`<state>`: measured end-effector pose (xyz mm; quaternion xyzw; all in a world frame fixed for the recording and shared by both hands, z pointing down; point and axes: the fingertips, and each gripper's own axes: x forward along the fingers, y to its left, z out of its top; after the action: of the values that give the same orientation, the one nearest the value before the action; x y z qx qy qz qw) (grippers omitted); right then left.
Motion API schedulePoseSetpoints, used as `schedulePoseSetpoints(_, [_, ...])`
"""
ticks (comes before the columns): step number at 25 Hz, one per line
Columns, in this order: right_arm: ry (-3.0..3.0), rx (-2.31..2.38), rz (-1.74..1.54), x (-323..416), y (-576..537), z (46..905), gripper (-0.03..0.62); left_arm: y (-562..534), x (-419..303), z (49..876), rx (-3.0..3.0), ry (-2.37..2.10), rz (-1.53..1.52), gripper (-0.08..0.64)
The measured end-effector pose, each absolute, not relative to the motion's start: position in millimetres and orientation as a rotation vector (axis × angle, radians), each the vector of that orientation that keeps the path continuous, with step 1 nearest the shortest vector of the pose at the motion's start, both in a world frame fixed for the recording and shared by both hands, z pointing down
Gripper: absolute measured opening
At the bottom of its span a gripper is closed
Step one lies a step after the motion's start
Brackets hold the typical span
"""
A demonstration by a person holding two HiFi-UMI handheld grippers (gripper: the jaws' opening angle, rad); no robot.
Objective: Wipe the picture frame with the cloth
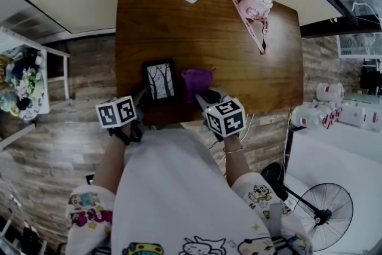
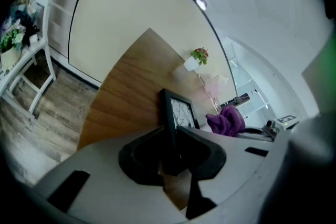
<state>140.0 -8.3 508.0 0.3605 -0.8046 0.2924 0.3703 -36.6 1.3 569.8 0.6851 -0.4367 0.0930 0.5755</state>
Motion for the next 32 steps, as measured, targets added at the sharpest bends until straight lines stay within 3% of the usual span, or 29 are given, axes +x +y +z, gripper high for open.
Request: schedulePoseSetpoints(32, [-2.585, 1.167, 0.116, 99.4, -81.8, 306.4, 0.048, -46.7, -76.9, 310.5, 2.338, -1.535, 0.105, 0.036])
